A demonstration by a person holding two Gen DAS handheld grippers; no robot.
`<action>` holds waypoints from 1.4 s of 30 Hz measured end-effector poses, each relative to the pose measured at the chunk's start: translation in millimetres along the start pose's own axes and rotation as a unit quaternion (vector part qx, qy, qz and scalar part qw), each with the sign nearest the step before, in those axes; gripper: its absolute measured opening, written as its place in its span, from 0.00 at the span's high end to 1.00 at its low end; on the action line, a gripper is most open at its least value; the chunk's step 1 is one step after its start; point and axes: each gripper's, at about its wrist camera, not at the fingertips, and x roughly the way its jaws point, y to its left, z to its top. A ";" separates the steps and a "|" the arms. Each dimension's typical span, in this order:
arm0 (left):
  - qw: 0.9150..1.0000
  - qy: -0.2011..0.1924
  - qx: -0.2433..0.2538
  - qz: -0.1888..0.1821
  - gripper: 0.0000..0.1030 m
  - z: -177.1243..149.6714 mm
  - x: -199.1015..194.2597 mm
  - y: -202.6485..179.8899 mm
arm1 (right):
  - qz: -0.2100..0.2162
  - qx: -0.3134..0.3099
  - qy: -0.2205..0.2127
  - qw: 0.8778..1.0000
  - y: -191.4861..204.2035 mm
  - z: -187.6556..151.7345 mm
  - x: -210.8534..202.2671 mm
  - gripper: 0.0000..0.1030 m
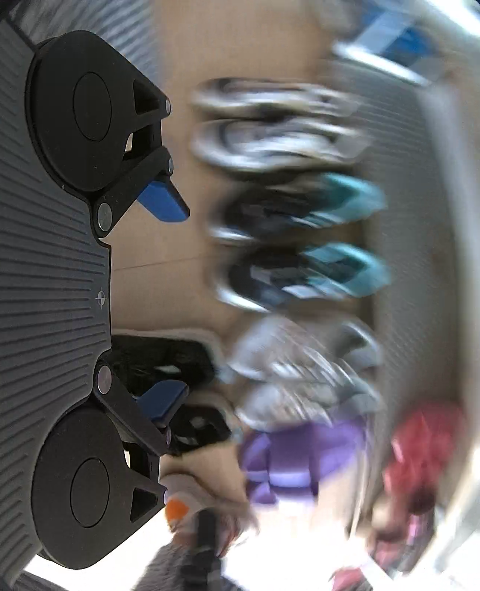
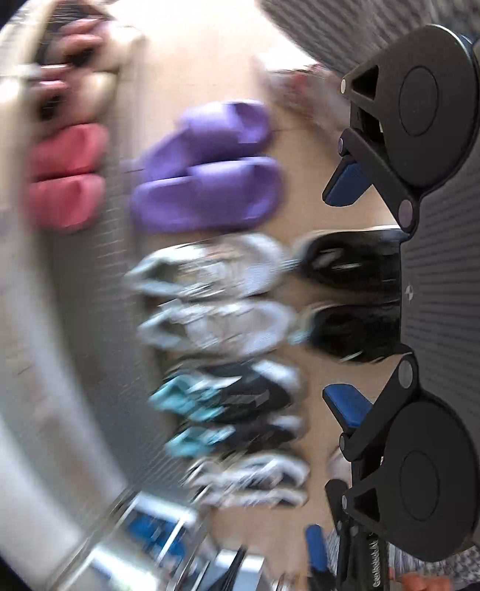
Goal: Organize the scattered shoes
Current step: 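Grasp both black sneakers by their heels with the right gripper, then lift the black sneakers with the right gripper up toward the upper shelf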
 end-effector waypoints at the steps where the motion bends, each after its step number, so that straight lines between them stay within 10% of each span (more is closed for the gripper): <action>1: 1.000 0.008 -0.006 0.000 0.11 3.9 5.2 1.6 | 0.014 -0.010 0.021 1.000 7.0 -0.6 11.9 0.01; 8: 0.994 -0.043 0.076 0.062 0.09 11.7 3.3 -9.1 | 0.012 0.014 0.066 0.998 18.0 7.4 75.1 0.22; 32: 0.998 0.005 0.057 0.038 0.08 24.6 27.5 -7.6 | -0.009 0.039 0.122 0.992 12.4 15.7 190.4 0.72; 36: 0.998 0.009 0.053 0.033 0.08 28.5 27.3 -7.5 | -0.007 0.036 0.116 0.993 15.3 17.4 193.3 0.70; 42: 0.999 -0.001 0.045 0.020 0.08 34.7 21.0 -9.8 | 0.031 0.038 0.133 0.990 14.0 33.0 153.6 0.38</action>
